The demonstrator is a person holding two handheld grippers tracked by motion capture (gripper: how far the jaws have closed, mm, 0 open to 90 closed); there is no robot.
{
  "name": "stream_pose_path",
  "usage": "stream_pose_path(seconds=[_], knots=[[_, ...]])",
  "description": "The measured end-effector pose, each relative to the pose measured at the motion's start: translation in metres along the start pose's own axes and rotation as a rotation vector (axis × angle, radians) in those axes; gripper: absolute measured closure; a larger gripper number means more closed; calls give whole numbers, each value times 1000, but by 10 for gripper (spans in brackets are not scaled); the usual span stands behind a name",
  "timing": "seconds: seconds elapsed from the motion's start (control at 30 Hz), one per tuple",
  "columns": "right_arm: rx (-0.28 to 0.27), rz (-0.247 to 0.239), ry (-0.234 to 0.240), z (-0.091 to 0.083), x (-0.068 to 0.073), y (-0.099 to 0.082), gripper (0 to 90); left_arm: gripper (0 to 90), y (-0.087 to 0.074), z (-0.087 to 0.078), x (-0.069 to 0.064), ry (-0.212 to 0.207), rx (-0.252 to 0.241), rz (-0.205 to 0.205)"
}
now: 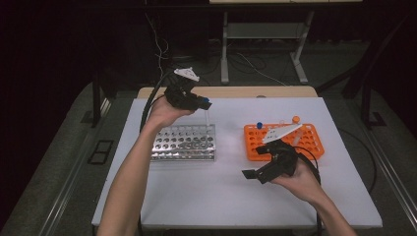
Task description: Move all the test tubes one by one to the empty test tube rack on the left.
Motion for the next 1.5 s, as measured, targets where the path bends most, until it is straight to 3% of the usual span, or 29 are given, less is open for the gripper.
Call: stream_pose_path(seconds=[0.37,0.6,0.8,1.5], knots=[[-2,31,-23,-8,-10,-17,3,748,-11,19,12,14,5,-16],[-1,55,-39,-9,-17,-26,3,748,-14,19,14,-2,-27,-42],[-5,70,-49,-10,-22,-31,3,748,-18,20,11,-11,1,-38],[-10,87,-78,-7,-32,-34,3,744,-43,52,9,-29,64,-47]])
Point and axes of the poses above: each handheld gripper's, and its own axes: z roughly forward along the jaws, y roughly out of its top, x roughly to its left, the point moved 4 cm from there along z, roughly forward along the jaws, and after that the axes turned 3 degrees about -y, right-handed, at the moved point
